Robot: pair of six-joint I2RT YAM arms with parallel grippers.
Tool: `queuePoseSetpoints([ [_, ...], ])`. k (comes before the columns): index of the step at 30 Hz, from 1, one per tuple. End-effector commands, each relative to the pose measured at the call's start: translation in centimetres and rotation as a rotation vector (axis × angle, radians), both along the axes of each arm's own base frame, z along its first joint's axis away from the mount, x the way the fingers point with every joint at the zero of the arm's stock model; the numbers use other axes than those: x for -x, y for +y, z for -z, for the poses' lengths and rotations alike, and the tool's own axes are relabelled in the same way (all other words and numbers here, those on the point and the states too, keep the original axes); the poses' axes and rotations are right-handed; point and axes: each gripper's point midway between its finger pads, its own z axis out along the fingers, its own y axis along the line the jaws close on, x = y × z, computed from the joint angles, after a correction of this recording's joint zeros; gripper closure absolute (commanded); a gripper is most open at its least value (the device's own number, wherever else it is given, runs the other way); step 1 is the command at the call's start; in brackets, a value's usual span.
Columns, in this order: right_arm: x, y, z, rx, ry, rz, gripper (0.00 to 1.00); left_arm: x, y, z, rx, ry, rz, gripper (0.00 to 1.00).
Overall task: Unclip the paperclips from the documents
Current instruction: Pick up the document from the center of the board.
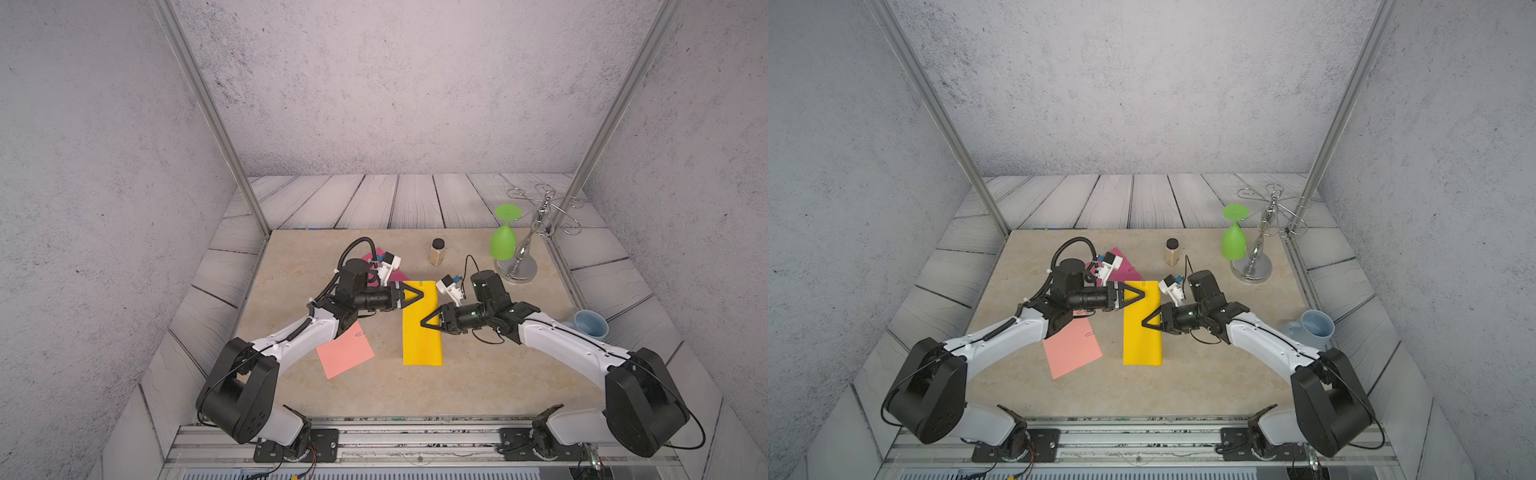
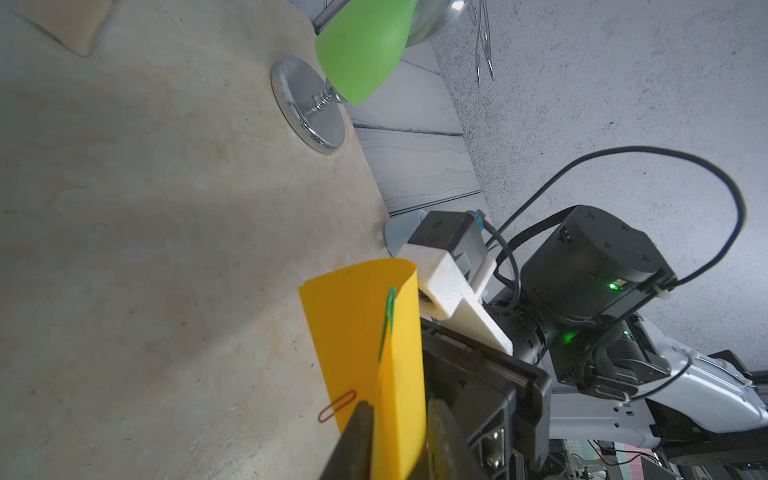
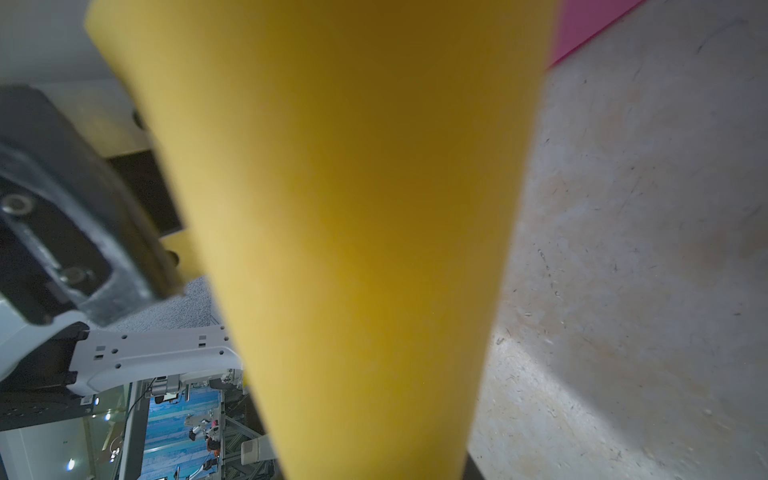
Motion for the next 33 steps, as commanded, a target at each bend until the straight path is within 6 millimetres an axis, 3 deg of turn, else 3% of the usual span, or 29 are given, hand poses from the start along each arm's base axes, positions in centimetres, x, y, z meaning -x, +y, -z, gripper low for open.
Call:
queuePoseSetpoints([
  [1, 0.3, 0.9, -0.6, -0.009, -0.017, -0.046, 0.62, 0.0, 0.2, -0.3, 0.022, -0.007, 0.005, 0.75],
  [13, 0.7, 1.0, -0.3, 0.013, -0.019, -0.06, 0.62, 0.1, 0.4, -0.4, 0.022, -0.017, 0.0, 0.86],
  [23, 0.5, 0.9, -0.7, 0.018, -0.038, -0.056, 0.56, 0.4, 0.6, -1.3, 0.012, -0.035, 0.002, 0.98],
  [28, 0.6, 0.6, -0.9, 0.035, -0.06, -0.058, 0.45, 0.6, 0.6, -1.8, -0.001, -0.051, 0.017, 1.0],
  [33, 0.7, -0.3, -1.0, 0.105, -0.111, -0.057, 0.29, 1.7, 1.0, -1.8, -0.078, -0.085, 0.075, 1.0],
])
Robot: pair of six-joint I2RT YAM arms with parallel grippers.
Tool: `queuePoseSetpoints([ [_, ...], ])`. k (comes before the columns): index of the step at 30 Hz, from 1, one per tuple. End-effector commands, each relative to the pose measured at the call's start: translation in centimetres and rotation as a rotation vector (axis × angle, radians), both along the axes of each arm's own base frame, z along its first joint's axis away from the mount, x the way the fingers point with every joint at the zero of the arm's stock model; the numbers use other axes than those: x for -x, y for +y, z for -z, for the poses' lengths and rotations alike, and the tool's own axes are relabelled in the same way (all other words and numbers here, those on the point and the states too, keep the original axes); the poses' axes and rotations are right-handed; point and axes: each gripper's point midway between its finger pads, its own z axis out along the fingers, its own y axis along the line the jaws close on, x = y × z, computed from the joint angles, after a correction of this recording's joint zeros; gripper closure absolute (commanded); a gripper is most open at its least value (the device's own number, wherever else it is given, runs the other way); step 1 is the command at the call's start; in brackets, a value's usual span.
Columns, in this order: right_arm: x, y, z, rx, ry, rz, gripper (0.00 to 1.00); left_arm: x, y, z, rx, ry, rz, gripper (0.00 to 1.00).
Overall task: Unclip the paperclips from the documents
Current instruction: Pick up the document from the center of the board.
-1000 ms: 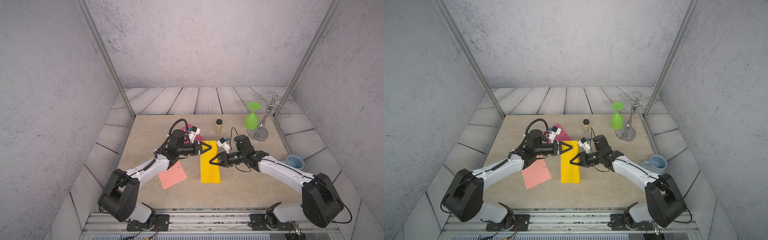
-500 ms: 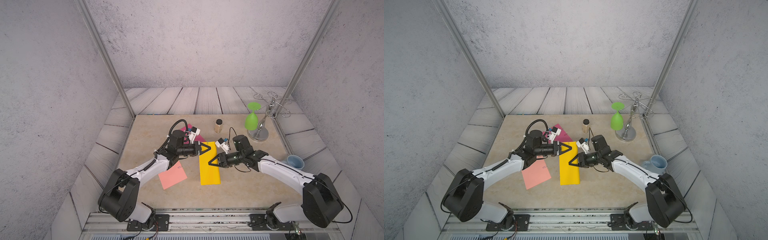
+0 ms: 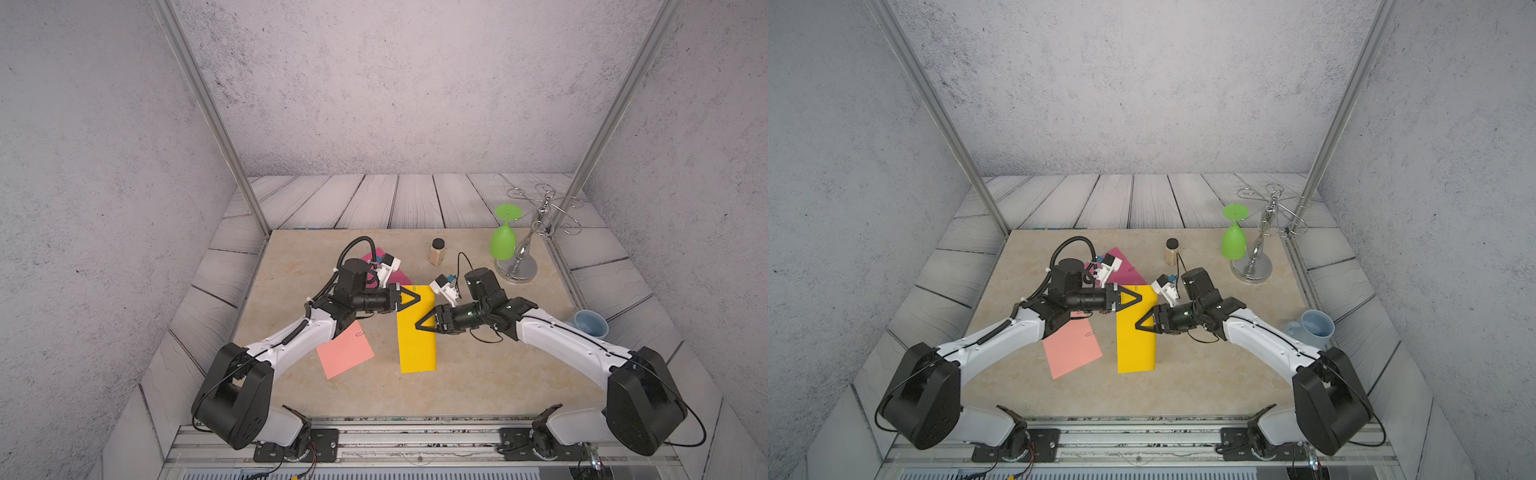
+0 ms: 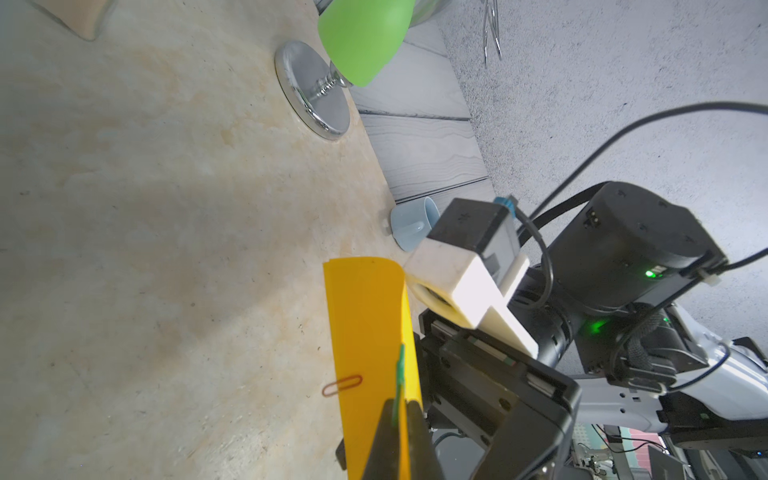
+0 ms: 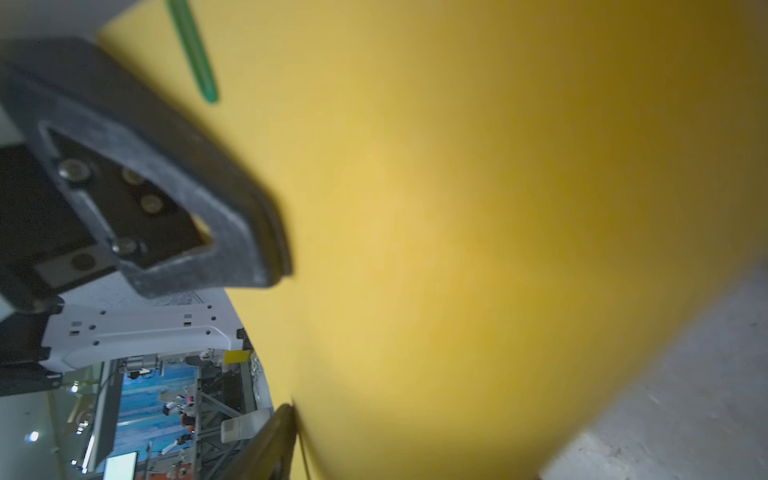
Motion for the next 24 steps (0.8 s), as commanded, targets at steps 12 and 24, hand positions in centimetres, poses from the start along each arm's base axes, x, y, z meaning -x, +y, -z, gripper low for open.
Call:
queuePoseSetpoints([
  [12, 0.5, -3.7, -1.8, 0.222, -0.196, -0.033, 0.0, 2.7, 2.6, -2.8, -0.199, -0.233, 0.149, 1.0],
  [24, 1.0, -4.6, -7.0, 0.2, -0.403, -0.149, 0.01, 4.2, 3.7, -1.8, -0.327, -0.285, 0.284, 1.0],
])
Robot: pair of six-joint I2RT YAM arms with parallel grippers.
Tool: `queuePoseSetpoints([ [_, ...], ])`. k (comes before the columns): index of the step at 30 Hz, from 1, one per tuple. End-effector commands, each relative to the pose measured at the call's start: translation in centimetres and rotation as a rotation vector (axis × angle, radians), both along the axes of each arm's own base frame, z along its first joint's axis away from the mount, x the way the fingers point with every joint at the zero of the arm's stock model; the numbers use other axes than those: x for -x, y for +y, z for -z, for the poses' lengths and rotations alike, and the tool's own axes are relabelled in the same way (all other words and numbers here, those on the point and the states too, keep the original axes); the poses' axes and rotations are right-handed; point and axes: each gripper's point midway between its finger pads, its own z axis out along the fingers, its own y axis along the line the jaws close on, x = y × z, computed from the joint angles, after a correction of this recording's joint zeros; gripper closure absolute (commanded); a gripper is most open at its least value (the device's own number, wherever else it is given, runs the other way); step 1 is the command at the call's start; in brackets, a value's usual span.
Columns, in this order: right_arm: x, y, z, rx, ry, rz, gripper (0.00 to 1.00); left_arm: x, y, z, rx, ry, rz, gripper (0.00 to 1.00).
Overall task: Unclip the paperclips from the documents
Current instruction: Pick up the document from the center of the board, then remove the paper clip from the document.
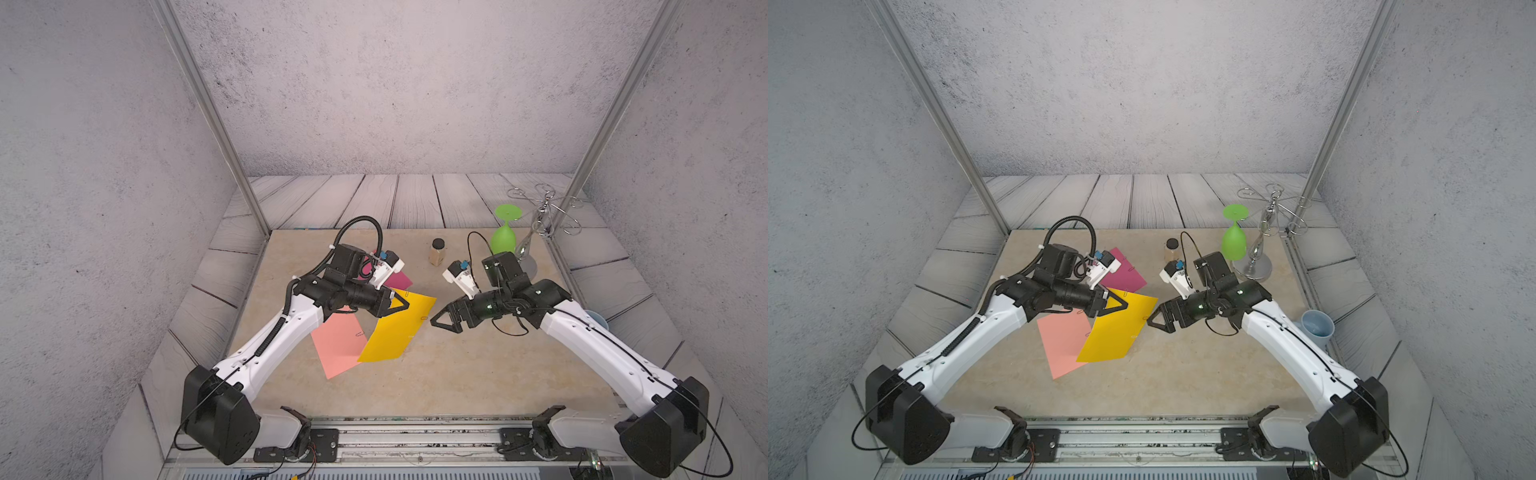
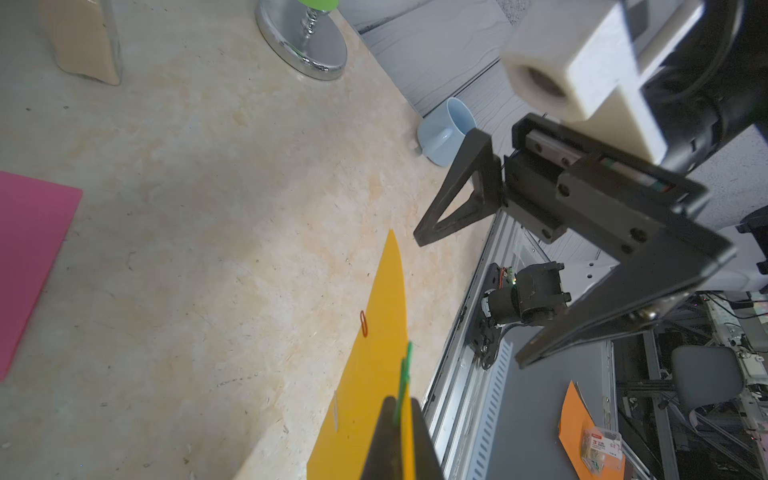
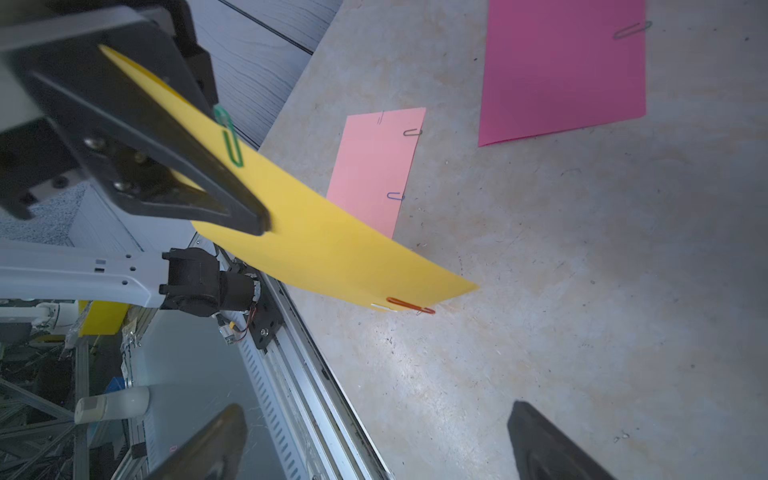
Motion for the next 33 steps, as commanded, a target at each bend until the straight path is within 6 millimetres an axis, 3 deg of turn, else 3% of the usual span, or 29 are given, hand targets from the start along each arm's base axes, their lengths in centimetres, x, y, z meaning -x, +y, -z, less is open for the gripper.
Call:
queuePoseSetpoints([
  [1, 1.0, -0.1, -1.6, -0.006, -0.074, -0.087, 0.01, 0.9, 0.4, 0.5, -0.036, -0.015, 0.073, 1.0],
  [8, 1.0, 1.6, -4.0, -0.118, -0.144, -0.193, 0.0, 2.0, -0.1, 0.1, -0.017, -0.014, 0.16, 1.0],
  [12, 0.7, 2.8, -4.3, -0.162, -0.141, -0.256, 0.07, 2.5, -0.8, 0.2, -0.002, -0.008, 0.205, 1.0],
  [20, -0.7, 4.8, -4.4, -0.225, -0.13, -0.313, 0.3, 2.6, -2.0, 0.1, 0.046, 0.001, 0.25, 1.0],
  [33, 0.1, 6.5, -3.7, -0.304, -0.062, -0.389, 0.67, 3.1, -2.5, 0.4, 0.051, 0.02, 0.277, 1.0],
])
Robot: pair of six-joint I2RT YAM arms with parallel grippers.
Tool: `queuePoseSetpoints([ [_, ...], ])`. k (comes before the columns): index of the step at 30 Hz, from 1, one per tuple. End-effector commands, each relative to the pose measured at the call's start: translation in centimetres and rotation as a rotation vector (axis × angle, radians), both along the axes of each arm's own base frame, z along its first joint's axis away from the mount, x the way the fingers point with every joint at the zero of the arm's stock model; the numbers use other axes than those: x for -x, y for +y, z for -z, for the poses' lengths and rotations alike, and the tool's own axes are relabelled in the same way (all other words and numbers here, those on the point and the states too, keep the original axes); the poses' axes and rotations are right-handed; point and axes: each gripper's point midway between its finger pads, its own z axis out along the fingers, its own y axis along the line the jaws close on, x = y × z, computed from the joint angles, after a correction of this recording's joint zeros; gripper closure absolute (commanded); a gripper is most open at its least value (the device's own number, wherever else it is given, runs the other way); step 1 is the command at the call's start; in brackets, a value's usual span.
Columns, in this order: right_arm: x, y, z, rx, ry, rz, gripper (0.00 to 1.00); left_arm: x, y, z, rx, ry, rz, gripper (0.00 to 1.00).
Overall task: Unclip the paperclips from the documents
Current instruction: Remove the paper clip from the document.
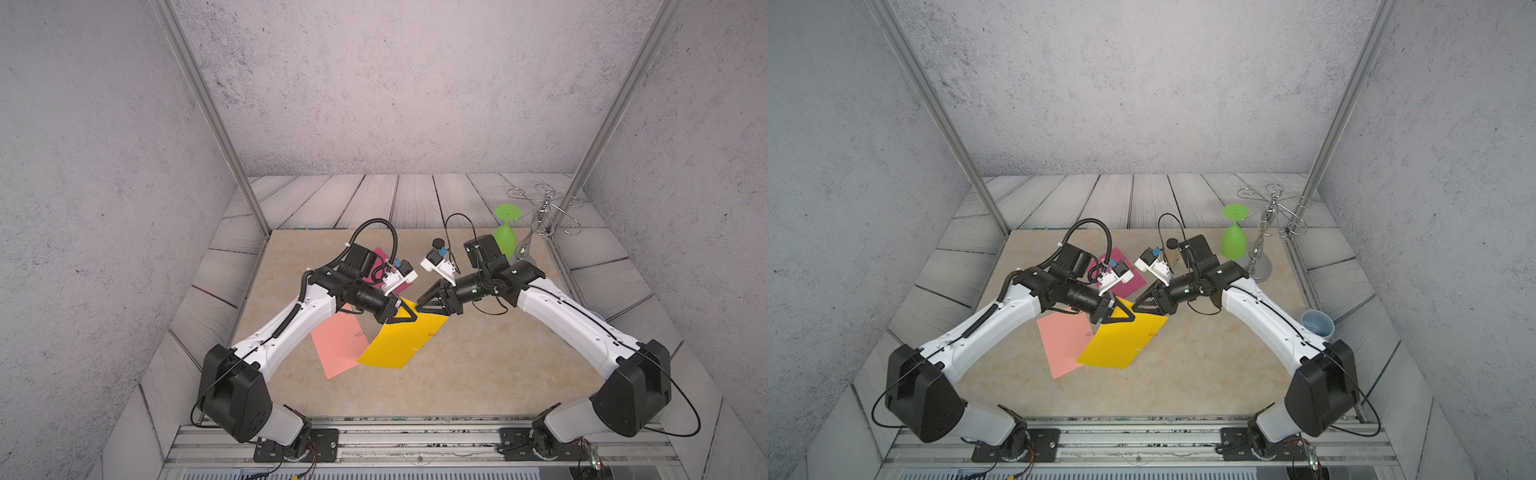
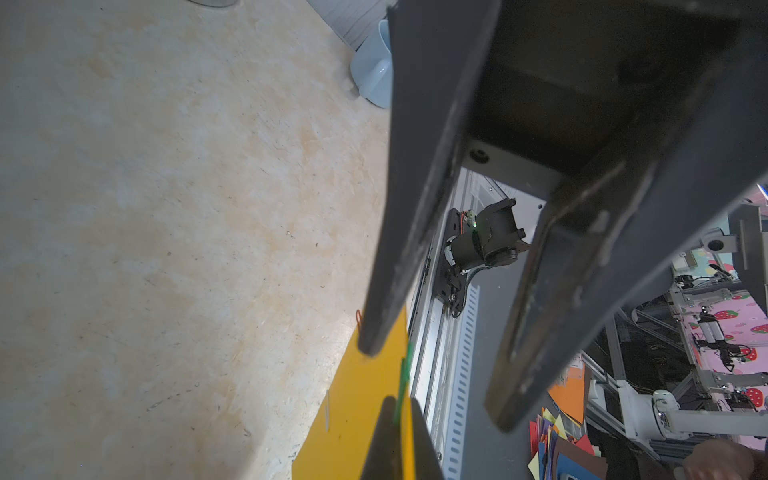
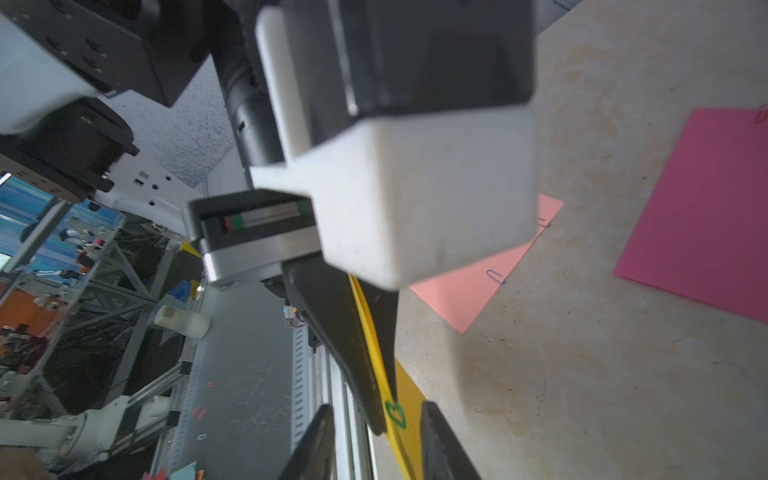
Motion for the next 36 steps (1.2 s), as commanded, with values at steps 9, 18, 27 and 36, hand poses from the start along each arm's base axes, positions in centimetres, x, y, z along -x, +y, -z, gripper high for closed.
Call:
queuePoseSetpoints([
  [9, 0.7, 0.5, 0.4, -0.027, 0.041, -0.05, 0.77, 0.3, -0.5, -0.8, 0.031, -0.022, 0.043, 1.0],
  [18, 1.1, 0.2, 1.3, -0.007, 0.042, -0.05, 0.84, 0.6, -0.4, -0.9, 0.034, -0.021, 0.045, 1.0],
  [27, 1.0, 0.1, 1.0, -0.005, 0.037, -0.044, 0.94, 0.8, -0.3, -0.8, 0.03, -0.019, 0.048, 1.0],
  [36, 1.0, 0.0, 0.8, -0.003, 0.02, -0.035, 0.94, 1.0, -0.2, -0.4, 0.027, -0.002, 0.055, 1.0],
])
